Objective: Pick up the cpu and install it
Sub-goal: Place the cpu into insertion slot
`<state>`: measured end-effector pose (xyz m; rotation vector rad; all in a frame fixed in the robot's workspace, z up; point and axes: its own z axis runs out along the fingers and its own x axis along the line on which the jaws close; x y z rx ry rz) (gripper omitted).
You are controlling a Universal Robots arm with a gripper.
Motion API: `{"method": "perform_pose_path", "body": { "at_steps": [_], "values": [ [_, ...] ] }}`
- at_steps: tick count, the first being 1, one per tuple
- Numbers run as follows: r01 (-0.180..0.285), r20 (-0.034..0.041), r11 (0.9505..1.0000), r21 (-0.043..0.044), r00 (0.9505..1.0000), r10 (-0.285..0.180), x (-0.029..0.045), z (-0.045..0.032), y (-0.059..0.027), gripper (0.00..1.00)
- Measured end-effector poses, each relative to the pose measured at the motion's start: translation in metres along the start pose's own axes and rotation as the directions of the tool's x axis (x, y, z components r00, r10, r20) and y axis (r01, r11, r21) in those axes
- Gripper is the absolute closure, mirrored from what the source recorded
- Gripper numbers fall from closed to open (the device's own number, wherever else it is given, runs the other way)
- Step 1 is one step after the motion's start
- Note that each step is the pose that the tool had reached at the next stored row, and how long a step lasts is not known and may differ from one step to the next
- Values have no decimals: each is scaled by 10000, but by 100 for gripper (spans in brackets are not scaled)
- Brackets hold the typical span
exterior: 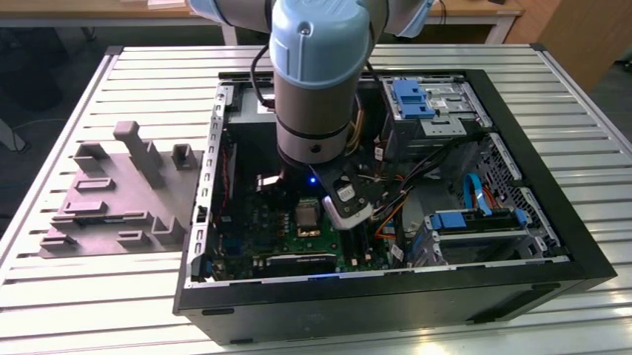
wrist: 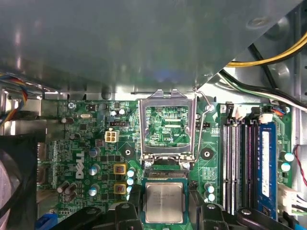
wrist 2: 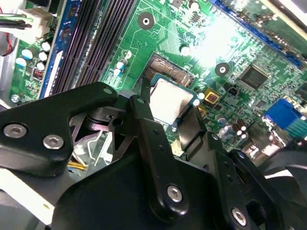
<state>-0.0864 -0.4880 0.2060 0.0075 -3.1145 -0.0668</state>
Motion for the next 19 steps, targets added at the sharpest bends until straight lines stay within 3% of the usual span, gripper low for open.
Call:
{"method": "perform_pose_path", "body": {
  "at_steps": [19],
  "values": [
    [7,-2,10000,3,10000,-7,-19,161,-29,53]
  ]
}}
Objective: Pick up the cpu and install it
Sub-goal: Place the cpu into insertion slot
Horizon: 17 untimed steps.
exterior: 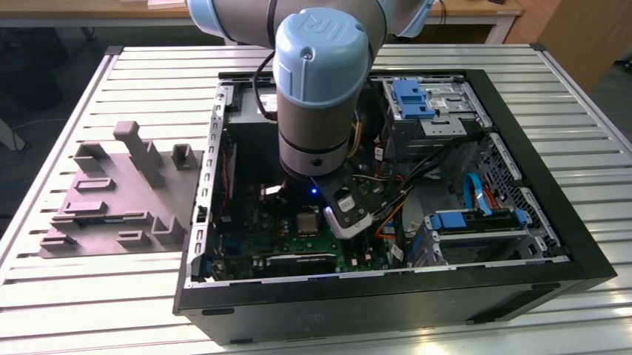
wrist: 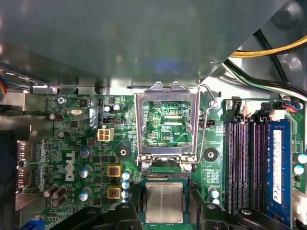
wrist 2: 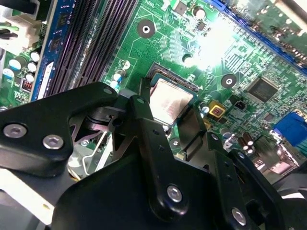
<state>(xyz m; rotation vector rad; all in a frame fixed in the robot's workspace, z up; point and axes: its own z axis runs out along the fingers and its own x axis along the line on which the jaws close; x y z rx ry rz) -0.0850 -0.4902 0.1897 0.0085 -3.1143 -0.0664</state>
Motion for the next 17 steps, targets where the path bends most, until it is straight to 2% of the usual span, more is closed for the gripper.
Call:
{"method": "perform_pose_path", "body": {
  "at_steps": [17],
  "values": [
    [-21,0,10000,-1,10000,21,-1,25,-1,53]
  ]
}}
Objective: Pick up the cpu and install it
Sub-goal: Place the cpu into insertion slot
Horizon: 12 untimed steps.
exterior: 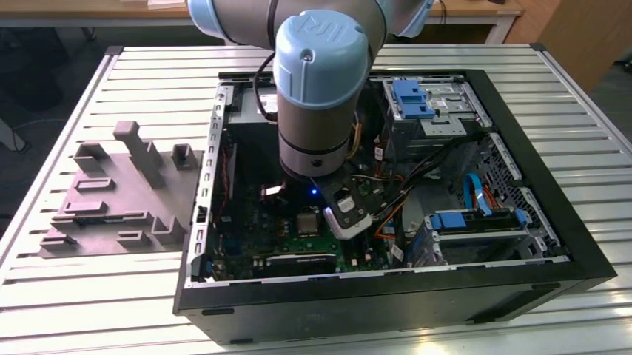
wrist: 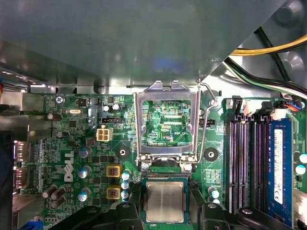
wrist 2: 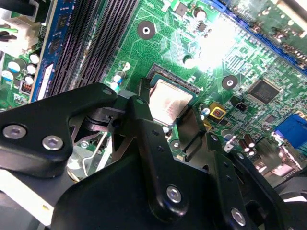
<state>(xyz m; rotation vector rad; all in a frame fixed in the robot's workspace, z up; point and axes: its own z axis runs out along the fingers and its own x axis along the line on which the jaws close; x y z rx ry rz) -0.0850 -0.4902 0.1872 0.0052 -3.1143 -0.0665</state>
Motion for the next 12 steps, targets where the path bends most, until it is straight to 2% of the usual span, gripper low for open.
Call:
{"method": "perform_pose_path", "body": {
  "at_steps": [12],
  "values": [
    [-3,-2,10000,-3,10000,3,-1,2,0,52]
  ]
}}
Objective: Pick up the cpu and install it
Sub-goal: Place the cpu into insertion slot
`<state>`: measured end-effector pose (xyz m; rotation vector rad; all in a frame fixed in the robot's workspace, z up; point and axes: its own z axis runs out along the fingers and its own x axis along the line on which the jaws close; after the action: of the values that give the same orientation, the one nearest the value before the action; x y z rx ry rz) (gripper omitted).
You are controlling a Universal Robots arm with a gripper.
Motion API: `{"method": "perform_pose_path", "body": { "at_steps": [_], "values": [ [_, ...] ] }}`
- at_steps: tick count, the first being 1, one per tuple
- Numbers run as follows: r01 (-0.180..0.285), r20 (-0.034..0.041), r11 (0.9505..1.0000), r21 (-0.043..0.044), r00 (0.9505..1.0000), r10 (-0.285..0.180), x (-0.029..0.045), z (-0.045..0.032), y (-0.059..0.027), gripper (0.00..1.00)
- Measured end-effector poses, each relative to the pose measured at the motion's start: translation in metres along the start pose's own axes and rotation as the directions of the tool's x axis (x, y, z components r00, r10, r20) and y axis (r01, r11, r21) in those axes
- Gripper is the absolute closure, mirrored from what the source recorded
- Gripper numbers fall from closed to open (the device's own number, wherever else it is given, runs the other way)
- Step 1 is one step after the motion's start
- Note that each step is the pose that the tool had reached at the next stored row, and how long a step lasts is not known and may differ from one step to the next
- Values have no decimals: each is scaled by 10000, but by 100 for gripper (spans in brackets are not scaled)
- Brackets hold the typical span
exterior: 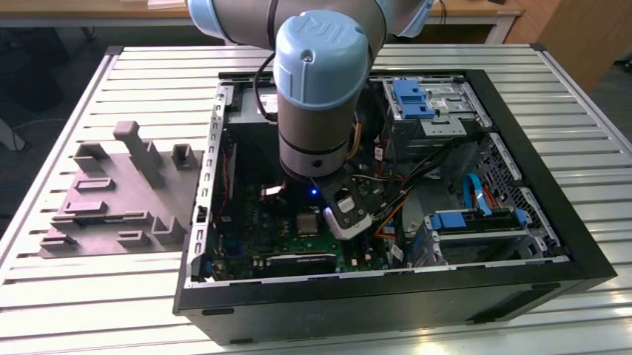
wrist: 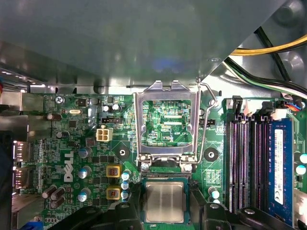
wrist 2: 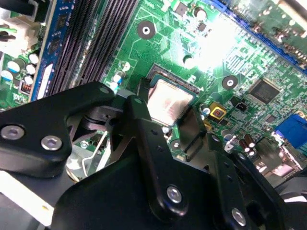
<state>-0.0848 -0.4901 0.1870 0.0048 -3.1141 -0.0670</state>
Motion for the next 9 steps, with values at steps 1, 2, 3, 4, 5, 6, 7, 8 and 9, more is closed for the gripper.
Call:
{"method": "perform_pose_path", "body": {
  "at_steps": [1,2,3,4,5,6,7,8,9],
  "values": [
    [0,2,10000,1,10000,0,-1,0,0,52],
    [2,3,10000,1,10000,-2,-1,0,0,46],
    [1,3,10000,1,10000,-1,-1,0,0,46],
    [1,3,10000,1,10000,-1,-2,0,0,46],
    [1,3,10000,0,10000,-1,-2,-1,0,46],
    [2,1,10000,-8,10000,-2,-1,-3,0,46],
    [2,4,10000,-19,10000,-2,-2,-3,0,46],
    [2,3,10000,-21,10000,-2,-2,-3,0,46],
    [1,3,10000,-24,10000,-1,-2,-4,0,46]
  ]
}}
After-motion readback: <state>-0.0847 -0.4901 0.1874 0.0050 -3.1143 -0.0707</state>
